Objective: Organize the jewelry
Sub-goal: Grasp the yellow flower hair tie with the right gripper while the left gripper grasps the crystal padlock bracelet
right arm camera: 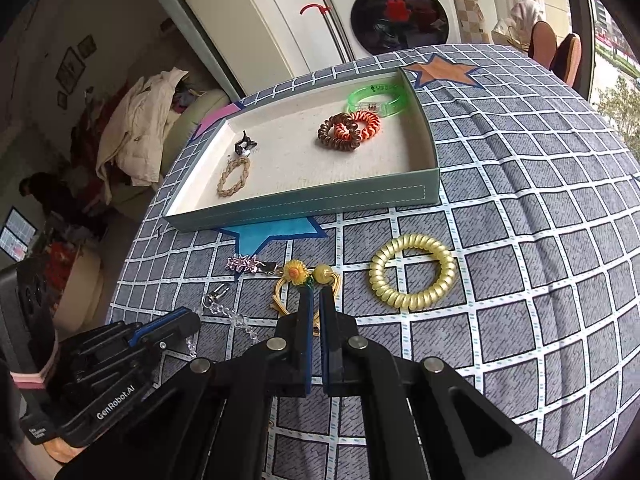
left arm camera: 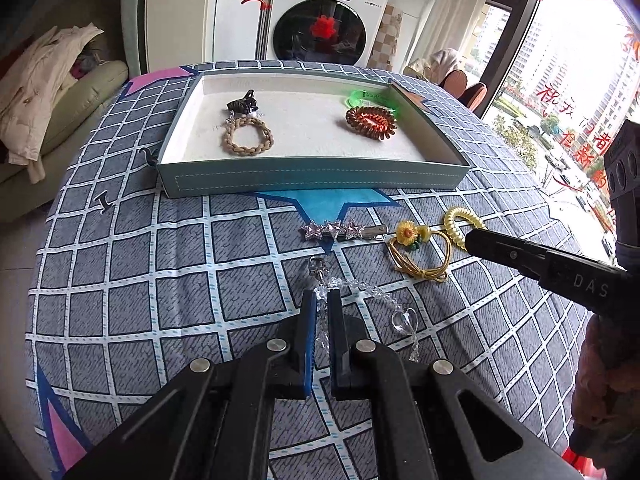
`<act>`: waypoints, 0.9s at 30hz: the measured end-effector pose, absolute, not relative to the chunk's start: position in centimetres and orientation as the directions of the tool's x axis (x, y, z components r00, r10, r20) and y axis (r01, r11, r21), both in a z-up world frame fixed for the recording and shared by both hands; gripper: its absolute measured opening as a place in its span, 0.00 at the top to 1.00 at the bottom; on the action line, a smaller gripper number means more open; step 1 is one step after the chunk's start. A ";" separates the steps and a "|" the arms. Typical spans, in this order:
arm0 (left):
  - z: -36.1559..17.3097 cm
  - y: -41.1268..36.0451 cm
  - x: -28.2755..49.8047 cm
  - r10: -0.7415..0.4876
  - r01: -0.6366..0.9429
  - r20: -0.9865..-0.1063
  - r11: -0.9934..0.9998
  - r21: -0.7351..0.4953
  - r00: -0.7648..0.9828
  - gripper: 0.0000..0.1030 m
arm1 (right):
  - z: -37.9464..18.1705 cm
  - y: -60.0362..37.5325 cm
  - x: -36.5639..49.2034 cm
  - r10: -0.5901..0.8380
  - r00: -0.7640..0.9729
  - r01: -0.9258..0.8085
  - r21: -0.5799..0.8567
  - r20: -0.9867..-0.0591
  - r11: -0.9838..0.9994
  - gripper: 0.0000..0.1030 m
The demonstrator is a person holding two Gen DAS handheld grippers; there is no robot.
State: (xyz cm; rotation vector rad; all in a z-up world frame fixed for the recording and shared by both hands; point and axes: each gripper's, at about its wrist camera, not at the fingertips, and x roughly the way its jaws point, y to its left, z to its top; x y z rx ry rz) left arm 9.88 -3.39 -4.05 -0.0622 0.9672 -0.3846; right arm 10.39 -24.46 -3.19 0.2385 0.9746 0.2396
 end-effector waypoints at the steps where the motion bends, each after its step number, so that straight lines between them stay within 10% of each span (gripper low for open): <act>1: -4.1 -3.2 9.9 -0.344 0.287 -0.790 0.932 -0.222 0.507 0.76 | -3.2 -24.2 10.5 0.300 0.533 -0.108 0.288 -0.791 0.952 0.96; 6: -4.2 -2.8 10.1 -0.340 0.271 -0.791 0.935 -0.227 0.509 0.76 | -3.8 -22.0 11.5 0.227 0.524 -0.188 0.148 -0.821 0.971 0.61; 13: -3.8 -2.1 10.1 -0.341 0.262 -0.783 0.936 -0.234 0.520 0.76 | -5.1 -19.7 13.1 0.155 0.497 -0.318 -0.013 -0.854 0.948 0.61; 17: -3.6 -1.8 10.1 -0.347 0.260 -0.778 0.935 -0.242 0.524 0.76 | -6.0 -19.6 13.5 0.151 0.475 -0.338 -0.021 -0.867 0.941 0.67; 19: -3.4 -1.7 10.1 -0.348 0.261 -0.774 0.935 -0.242 0.528 0.76 | -5.9 -19.5 13.3 0.154 0.474 -0.340 -0.020 -0.867 0.940 0.94; 27: -2.7 -1.2 10.2 -0.357 0.259 -0.762 0.932 -0.253 0.541 0.76 | -4.8 -20.9 12.8 0.179 0.501 -0.243 0.061 -0.847 0.968 0.97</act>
